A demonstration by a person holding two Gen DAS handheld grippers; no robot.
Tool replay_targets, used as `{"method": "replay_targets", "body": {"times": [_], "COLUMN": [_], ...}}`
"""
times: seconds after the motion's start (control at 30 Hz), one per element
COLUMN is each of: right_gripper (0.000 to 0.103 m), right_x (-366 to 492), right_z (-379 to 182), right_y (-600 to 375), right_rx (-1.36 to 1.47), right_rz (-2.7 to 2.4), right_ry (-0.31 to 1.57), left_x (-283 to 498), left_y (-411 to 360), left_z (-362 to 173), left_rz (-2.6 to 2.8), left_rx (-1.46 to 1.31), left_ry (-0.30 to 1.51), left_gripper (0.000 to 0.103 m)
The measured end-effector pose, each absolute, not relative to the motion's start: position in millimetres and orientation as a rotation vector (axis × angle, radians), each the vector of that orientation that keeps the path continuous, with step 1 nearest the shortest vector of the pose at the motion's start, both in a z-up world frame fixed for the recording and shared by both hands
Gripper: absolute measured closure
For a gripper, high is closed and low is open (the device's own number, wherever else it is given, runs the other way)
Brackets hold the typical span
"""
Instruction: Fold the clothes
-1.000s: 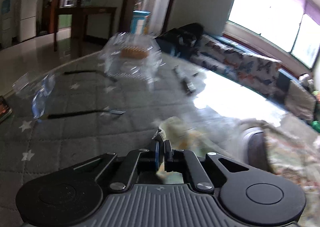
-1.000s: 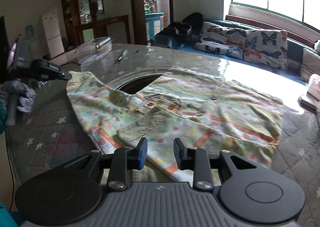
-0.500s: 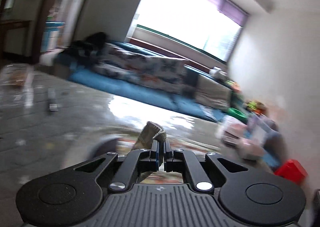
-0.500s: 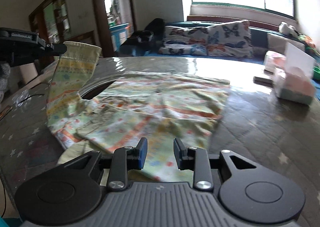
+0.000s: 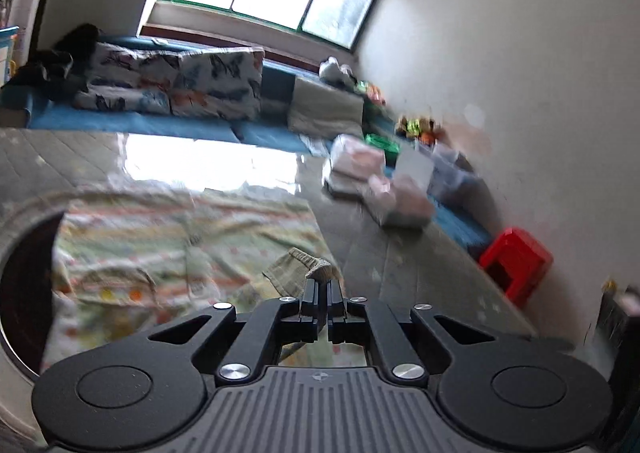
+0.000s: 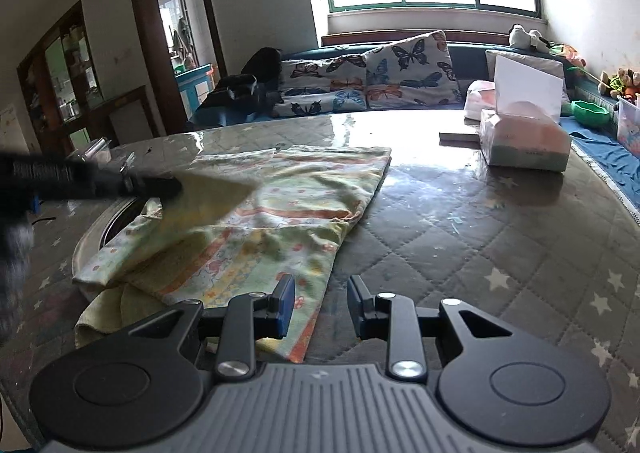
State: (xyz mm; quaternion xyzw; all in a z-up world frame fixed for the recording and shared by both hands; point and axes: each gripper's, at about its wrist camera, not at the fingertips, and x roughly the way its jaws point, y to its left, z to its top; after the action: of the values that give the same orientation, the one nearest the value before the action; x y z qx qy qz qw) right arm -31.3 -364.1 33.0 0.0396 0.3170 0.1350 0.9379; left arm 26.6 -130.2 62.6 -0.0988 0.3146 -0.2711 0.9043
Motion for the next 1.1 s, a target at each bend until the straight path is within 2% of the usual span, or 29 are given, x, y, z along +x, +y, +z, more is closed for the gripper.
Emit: {"method": "replay_targets", "body": {"times": [0.2,0.3,0.43,0.77,1.1], "right_gripper": [0.075,0.075,0.075,0.075,0.079], "right_x": [-22.9,-17.6,-5.8,35.1,60.0], "right_z": [37.8,40.5,39.9,23.9,7.9], "right_y": [-356.8,-349.0,-333.5,-290.2,-276.5], "right_rx": [0.082,0.074,0.067,0.011,-0.023], "right_rz": [0.282,0.297,0.335,0.398,0.406], "right_ry": [0.641,0.640,0.654,0.696,0.743], "left_x": [22.2,19.0,19.2,32.6,36.1], "left_y": [-141.3,-135.2,-105.8,-10.8,9.3], "left_z": [42.0,40.4,41.9,19.1,8.1], "left_rz": [-0.617,-0.630,-0.573,-0.313,-0.241], "left_rx": [-0.170,-0.158,-0.151,-0.195,-0.148], "left_ry": [0.727,0.732,0.707,0.759,0.787], "left_gripper": [0.095,0.087,0.082,0.083,0.084]}}
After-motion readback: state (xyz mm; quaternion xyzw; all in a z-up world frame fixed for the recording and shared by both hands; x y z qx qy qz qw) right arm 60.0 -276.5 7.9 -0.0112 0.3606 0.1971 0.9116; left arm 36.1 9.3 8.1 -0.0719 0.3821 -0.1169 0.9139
